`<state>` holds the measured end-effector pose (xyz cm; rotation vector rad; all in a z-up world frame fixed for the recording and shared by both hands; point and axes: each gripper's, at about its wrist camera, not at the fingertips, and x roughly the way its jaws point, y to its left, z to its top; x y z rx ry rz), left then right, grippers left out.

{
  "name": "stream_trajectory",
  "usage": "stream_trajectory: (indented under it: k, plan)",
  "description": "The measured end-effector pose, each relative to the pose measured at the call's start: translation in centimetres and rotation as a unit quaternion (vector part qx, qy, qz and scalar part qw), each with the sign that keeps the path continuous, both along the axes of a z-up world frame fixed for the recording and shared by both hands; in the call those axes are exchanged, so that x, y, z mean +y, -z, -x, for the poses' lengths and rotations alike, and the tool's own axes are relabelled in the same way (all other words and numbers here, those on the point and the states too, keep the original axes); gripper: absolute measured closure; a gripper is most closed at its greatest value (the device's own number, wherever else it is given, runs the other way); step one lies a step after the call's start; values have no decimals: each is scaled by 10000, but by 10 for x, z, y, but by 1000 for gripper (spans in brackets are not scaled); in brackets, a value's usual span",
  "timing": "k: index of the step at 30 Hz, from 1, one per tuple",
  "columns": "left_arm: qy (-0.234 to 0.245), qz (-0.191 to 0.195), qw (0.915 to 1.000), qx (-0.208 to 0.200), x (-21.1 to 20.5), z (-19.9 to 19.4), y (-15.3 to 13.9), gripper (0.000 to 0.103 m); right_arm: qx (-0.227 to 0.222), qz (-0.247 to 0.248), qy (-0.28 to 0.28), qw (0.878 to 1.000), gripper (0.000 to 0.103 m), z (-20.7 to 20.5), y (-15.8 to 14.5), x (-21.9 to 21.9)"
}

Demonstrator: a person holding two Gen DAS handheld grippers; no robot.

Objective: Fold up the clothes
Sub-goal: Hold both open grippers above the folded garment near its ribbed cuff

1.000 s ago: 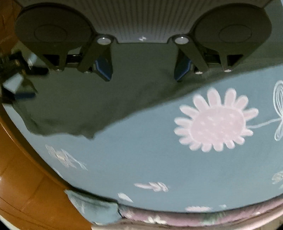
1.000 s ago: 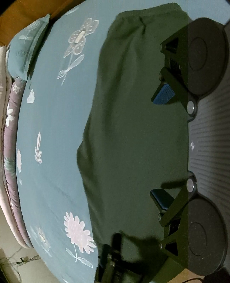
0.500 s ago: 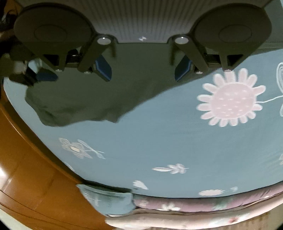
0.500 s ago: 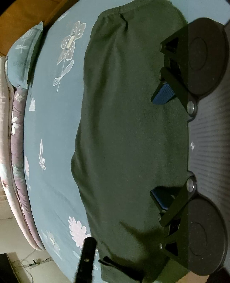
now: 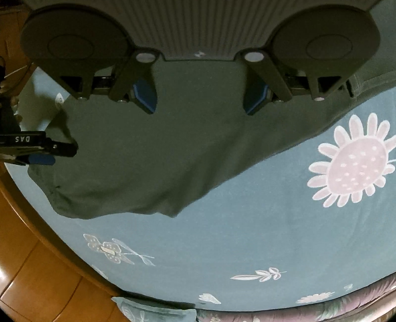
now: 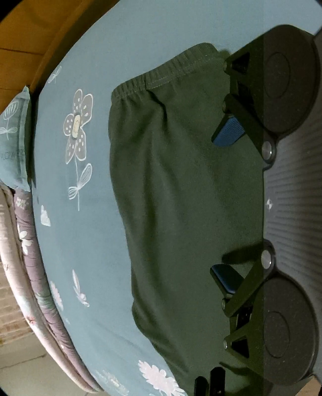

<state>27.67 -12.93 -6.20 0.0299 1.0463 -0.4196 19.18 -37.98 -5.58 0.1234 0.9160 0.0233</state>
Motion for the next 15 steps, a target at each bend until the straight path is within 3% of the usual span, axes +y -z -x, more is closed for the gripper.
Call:
stream_trajectory:
  k: [4,8,10,15]
  plan:
    - [272,-17,9995,-182,-8,0,-10,24,39,125,19,9999,0,-2,2,5]
    - [367,-199,9991,75,-15,-6,5,23,22,178,-11,9998,0,-1,2,6]
    - [435,-240,9988,44,-18,-5,8,16,11,178,-27,9998,0,1,1,6]
    - [457,-318,9984,22,-24,-4,2,16,72,205,-62,9997,0,-3,1,5]
